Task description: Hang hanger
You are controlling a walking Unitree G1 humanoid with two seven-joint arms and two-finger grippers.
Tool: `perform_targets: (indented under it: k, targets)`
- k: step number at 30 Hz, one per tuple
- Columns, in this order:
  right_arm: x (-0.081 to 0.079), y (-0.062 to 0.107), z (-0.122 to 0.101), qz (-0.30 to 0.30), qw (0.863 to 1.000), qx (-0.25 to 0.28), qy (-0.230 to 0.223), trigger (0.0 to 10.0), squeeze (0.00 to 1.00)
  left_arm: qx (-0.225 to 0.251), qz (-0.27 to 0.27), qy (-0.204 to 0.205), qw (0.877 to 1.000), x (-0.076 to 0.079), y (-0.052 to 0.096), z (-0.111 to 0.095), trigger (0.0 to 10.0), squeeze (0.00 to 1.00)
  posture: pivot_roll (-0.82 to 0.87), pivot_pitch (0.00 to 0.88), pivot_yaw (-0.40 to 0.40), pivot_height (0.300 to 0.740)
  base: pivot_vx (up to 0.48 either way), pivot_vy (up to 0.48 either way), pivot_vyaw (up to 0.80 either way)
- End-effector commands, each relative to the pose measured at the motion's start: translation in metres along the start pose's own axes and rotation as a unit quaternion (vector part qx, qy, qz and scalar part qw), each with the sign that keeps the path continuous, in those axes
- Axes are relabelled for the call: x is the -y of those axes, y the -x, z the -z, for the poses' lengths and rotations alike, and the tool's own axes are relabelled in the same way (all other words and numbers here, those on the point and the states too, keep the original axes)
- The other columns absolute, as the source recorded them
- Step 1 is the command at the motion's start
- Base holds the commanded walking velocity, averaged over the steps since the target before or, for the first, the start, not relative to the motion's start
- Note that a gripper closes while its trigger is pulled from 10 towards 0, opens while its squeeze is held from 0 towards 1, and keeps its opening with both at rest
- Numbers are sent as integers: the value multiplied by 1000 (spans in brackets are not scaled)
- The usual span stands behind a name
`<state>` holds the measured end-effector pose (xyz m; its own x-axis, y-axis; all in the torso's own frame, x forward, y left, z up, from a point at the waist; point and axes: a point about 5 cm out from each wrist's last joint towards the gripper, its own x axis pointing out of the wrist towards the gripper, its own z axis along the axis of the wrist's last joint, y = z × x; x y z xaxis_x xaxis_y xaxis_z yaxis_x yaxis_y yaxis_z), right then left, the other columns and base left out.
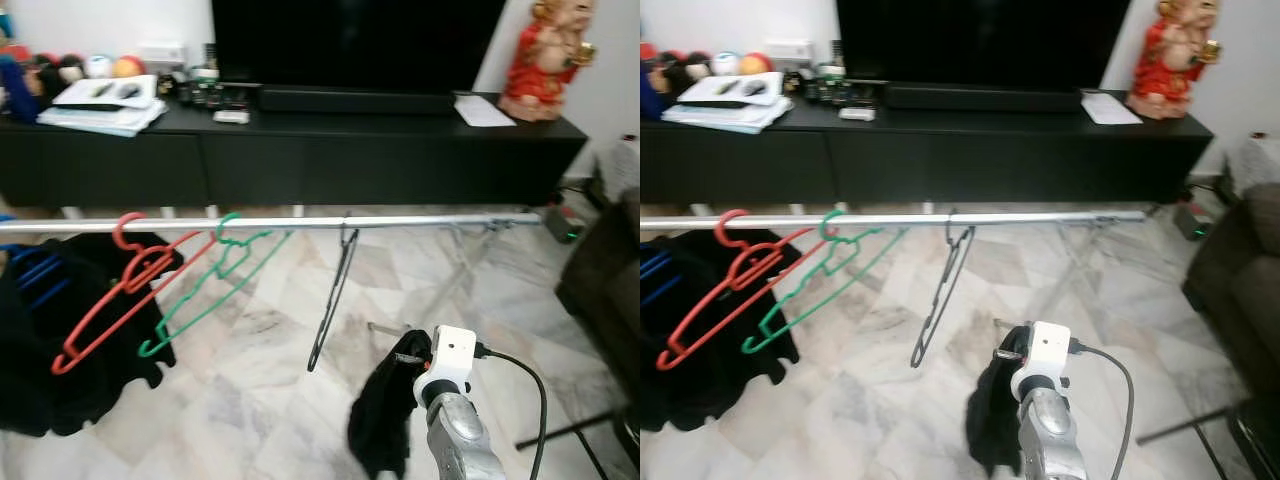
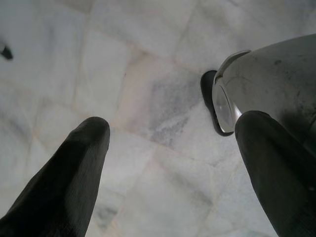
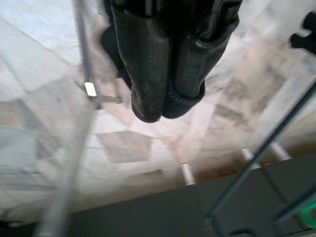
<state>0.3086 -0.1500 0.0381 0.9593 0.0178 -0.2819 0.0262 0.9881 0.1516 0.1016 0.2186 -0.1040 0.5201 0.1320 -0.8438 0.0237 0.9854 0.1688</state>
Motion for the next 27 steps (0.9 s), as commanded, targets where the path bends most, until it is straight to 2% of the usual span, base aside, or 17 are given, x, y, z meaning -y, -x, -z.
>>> perform_targets:
  k: [1, 18, 22, 24, 27]
  targets:
    - [2, 0, -7, 1, 1000, 20, 0, 10000, 0, -7, 25, 3, 1000, 14, 1, 4, 10000, 0, -34, 122, -47, 740, 0, 0, -788]
    - [2, -2, -7, -3, 1000, 16, 9, 10000, 0, -2, 23, -6, 1000, 16, 1, 4, 10000, 0, -31, 83, -52, 740, 0, 0, -785]
    - [1, -3, -8, -5, 1000, 17, 10, 10000, 0, -1, 21, -7, 1000, 15, 1, 4, 10000, 0, -31, 86, -53, 740, 0, -397, -781]
    - [0, -3, -9, -6, 1000, 22, 10, 10000, 0, 0, 20, 7, 1000, 15, 1, 4, 10000, 0, -30, 91, -53, 740, 0, 0, -781]
    - [-1, -3, -11, -12, 999, 32, 6, 10000, 0, 1, 20, 3, 1000, 15, 1, 3, 10000, 0, -27, 98, -53, 740, 0, 0, 0]
